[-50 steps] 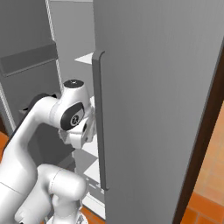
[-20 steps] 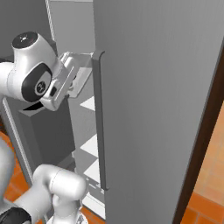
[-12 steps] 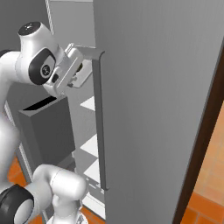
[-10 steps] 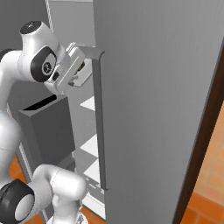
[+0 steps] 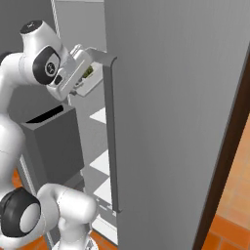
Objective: Take the meat container that has the chicken drumstick and place it on the second highest rack of the freezer. Then take the vegetable container that has the lime and cucumber and place it on the highest rack of the freezer.
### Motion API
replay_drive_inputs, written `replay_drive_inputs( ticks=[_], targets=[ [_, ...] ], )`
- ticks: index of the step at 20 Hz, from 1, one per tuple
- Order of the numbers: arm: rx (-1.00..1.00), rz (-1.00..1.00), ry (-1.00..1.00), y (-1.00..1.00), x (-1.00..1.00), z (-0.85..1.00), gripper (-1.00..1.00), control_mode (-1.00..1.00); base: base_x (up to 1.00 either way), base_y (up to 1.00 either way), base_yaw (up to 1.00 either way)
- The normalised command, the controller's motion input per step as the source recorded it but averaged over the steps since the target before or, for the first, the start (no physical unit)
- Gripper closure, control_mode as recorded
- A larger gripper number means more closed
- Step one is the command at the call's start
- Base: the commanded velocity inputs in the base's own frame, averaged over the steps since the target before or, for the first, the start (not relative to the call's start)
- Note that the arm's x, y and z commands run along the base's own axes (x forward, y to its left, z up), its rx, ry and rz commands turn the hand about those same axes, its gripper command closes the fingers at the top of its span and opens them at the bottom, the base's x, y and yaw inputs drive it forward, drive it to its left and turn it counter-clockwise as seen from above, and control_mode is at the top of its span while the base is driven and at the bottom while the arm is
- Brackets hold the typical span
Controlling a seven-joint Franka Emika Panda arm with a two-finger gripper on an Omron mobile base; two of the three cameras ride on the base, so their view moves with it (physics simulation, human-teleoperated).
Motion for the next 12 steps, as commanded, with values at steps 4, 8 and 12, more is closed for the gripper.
replay_drive_inputs(
  ticks=[4, 8, 12],
  targets=[
    [0.0, 0.01, -0.02, 0.0, -0.18, 0.0, 1.0, -1.0, 0.0, 0.0, 0.0],
    [0.0, 0.02, -0.01, 0.0, -0.07, 0.0, 1.0, -1.0, 0.0, 0.0, 0.0],
    [0.0, 0.0, 0.0, 0.0, 0.15, 0.0, 1.0, -1.0, 0.0, 0.0, 0.0]
  ],
)
